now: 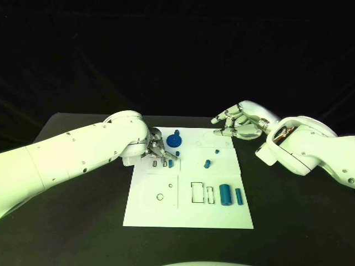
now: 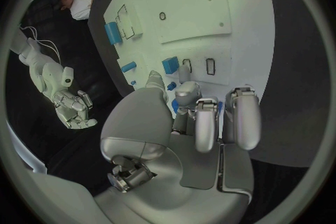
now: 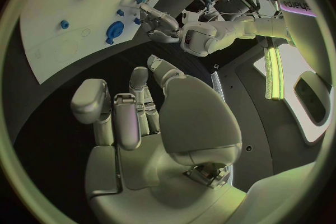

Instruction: Assemble the parts on the task board

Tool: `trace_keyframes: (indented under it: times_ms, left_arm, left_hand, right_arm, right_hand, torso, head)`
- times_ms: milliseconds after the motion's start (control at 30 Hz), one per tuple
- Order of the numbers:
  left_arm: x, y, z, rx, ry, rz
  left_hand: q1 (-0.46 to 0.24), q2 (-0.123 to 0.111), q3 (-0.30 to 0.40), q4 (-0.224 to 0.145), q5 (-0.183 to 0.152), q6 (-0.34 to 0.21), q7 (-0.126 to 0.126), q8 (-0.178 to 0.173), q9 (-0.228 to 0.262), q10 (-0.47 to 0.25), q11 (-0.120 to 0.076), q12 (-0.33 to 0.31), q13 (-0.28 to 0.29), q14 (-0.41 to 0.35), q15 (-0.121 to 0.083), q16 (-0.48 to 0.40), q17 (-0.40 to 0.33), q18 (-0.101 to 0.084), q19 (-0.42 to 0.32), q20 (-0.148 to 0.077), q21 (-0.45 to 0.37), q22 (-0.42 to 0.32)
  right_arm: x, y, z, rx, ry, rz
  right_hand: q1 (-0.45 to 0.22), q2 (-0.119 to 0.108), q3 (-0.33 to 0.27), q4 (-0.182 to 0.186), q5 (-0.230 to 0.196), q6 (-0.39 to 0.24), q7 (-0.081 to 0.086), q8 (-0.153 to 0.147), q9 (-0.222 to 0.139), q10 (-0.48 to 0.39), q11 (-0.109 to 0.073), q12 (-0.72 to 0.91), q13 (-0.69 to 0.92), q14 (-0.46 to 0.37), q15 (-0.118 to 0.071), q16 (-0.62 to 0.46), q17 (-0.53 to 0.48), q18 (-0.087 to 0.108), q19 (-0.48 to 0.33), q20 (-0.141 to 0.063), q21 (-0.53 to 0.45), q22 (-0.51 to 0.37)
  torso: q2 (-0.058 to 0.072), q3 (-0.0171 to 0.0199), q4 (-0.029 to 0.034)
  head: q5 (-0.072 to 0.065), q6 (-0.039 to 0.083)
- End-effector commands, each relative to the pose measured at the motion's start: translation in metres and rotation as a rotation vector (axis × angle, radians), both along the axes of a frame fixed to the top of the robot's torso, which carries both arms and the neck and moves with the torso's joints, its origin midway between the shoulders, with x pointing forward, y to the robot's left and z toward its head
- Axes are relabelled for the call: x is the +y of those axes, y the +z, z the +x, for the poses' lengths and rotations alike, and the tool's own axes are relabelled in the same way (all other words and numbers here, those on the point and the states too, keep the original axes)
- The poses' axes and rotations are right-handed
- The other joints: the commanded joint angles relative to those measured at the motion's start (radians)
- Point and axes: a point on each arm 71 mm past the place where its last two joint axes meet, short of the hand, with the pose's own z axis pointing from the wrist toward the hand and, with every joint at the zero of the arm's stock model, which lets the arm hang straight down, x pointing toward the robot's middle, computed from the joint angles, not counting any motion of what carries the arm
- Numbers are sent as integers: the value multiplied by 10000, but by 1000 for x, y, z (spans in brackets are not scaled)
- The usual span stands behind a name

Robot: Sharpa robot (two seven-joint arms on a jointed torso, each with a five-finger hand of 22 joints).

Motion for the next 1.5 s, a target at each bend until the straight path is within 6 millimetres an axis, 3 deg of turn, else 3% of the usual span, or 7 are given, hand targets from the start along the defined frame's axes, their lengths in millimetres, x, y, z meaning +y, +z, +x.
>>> trace_keyframes:
  times_ms: [33,200,367,567,1500]
  left_arm:
    - [-1,0,1,126,-266,458]
    - [-4,-1,2,146,-266,487]
    - [-6,-2,3,162,-276,494]
    - [-9,-2,4,192,-323,472]
    - [-17,-4,2,502,-639,605]
  left_hand:
    - [-49,72,-81,-9,-44,-66,-27,48,28,53,-20,65,29,1036,-86,24,2631,-82,251,-35,55,372]
    - [46,129,-99,-30,2,-99,-40,129,117,59,-33,82,47,1036,-94,24,2631,-84,259,-44,64,392]
    - [273,217,-148,-37,381,-220,-55,290,320,63,-47,111,90,1036,-109,24,2631,-91,273,-59,79,436]
    - [390,275,-146,-44,584,-279,-62,364,423,69,-53,129,117,1036,-113,24,2631,-97,283,-63,91,469]
    - [861,395,36,-116,698,-373,-102,564,705,135,-89,221,238,1036,-143,24,2631,-120,328,-90,155,603]
  right_arm:
    - [2,-2,0,98,157,-204]
    - [3,-2,1,111,173,-216]
    - [4,-3,1,128,197,-223]
    - [5,-3,2,147,213,-233]
    - [8,-5,3,197,262,-265]
  right_hand:
    - [-24,3,-44,43,41,32,-16,43,-8,28,-15,-22,-20,497,-25,-28,22,2,-24,-54,-44,-13]
    - [-28,4,-44,48,52,32,-18,45,-8,26,-17,-28,-27,495,-26,-35,12,3,-27,-55,-49,-21]
    - [-28,6,-44,52,76,33,-21,49,-10,30,-20,-26,-29,496,-28,-36,13,2,-24,-57,-50,-19]
    - [-29,6,-45,55,98,33,-23,52,-11,26,-22,-37,-42,495,-30,-45,2,4,-28,-58,-58,-31]
    - [-26,3,-44,60,154,33,-29,61,-14,18,-26,-57,-69,496,-36,-51,-1,6,-31,-63,-70,-47]
  torso:
    - [1,5,0]
    - [6,3,0]
    - [4,5,2]
    - [6,10,4]
    - [11,6,4]
  head:
    - [-12,-22]
    - [-16,-40]
    - [-15,-63]
    - [-15,-78]
    - [-23,-161]
